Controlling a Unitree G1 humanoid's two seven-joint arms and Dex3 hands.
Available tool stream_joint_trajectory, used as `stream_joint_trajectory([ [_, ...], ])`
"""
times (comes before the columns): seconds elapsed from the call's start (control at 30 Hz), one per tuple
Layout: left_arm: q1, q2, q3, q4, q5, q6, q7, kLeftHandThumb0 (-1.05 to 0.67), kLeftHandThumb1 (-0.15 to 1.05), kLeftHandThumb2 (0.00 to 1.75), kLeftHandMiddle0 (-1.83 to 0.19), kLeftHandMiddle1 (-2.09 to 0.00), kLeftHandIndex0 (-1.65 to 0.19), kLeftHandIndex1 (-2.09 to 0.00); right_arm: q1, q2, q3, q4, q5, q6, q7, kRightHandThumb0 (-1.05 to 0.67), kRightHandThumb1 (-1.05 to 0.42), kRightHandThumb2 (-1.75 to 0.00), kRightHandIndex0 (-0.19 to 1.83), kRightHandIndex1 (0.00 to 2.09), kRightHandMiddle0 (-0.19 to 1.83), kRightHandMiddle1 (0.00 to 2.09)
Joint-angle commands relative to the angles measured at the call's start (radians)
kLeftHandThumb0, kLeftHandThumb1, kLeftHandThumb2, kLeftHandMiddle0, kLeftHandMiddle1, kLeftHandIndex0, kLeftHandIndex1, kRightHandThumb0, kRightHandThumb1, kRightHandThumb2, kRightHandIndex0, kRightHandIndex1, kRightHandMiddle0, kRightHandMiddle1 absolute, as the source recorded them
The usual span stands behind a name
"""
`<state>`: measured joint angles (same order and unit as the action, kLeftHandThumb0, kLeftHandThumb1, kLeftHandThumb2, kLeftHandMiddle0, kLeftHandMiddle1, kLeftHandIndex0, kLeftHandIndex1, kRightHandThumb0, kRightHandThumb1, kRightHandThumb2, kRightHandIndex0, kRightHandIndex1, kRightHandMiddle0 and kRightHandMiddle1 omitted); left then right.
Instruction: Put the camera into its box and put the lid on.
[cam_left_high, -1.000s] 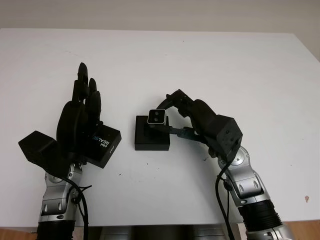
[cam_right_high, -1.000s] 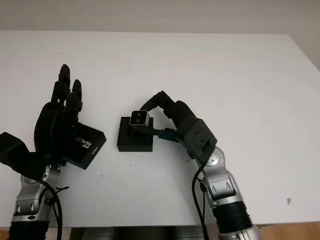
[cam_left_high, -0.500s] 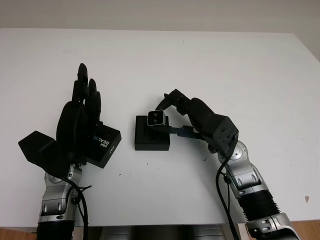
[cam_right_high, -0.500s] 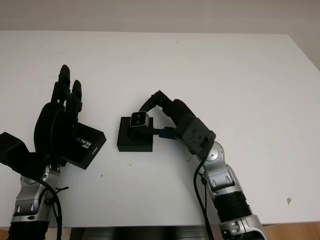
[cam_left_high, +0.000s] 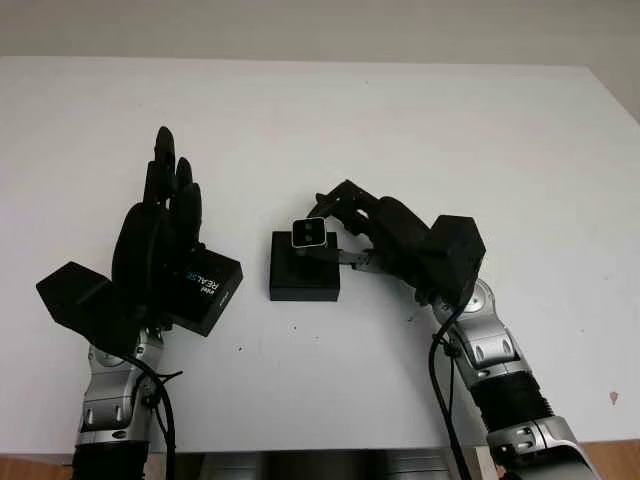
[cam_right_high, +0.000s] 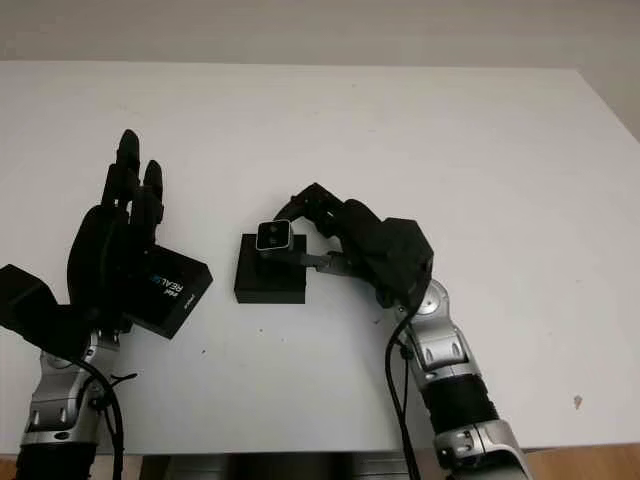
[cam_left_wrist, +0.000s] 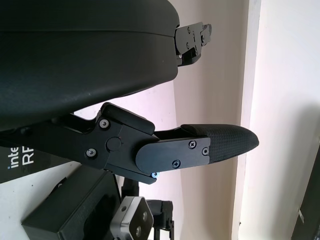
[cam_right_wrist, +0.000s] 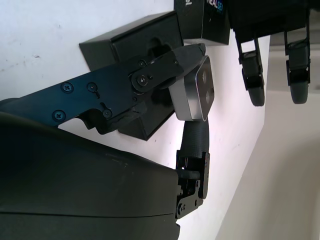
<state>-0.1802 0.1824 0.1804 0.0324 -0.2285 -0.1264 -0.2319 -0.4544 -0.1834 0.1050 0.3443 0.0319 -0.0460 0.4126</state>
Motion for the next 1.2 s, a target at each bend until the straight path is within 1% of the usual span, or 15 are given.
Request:
stream_joint_trajectory([
  [0.0,0.012,0.007,0.003,-0.012,0.001,0.001,-0.003,-0.76,1.05,0.53,0.19,0.0,0.19,0.0,-0.012,0.016,-0.01,0.004,0.02,0.0,0.008,-0.51,-0.99,-0.05,0.17,0.06,0.32,1.69],
  [0.3,0.013,0.012,0.007,-0.016,-0.005,0.009,-0.003,-0.77,1.05,0.52,0.19,0.0,0.19,0.0,-0.005,0.022,-0.004,0.025,0.016,-0.02,0.014,-0.5,-0.99,-0.05,0.16,0.05,0.34,1.67],
  [0.57,0.01,0.014,0.007,-0.012,-0.007,0.004,-0.012,-0.76,1.05,0.53,0.19,0.0,0.19,0.0,0.0,0.01,0.005,0.033,-0.019,-0.044,0.009,-0.52,-1.0,-0.06,0.16,0.05,0.33,1.71],
  [1.17,0.015,0.011,0.008,-0.016,-0.01,0.005,-0.009,-0.77,1.05,0.51,0.19,0.0,0.19,0.0,-0.013,0.005,0.011,0.099,-0.068,-0.088,-0.005,-0.48,-0.99,-0.05,0.16,0.05,0.32,1.71],
])
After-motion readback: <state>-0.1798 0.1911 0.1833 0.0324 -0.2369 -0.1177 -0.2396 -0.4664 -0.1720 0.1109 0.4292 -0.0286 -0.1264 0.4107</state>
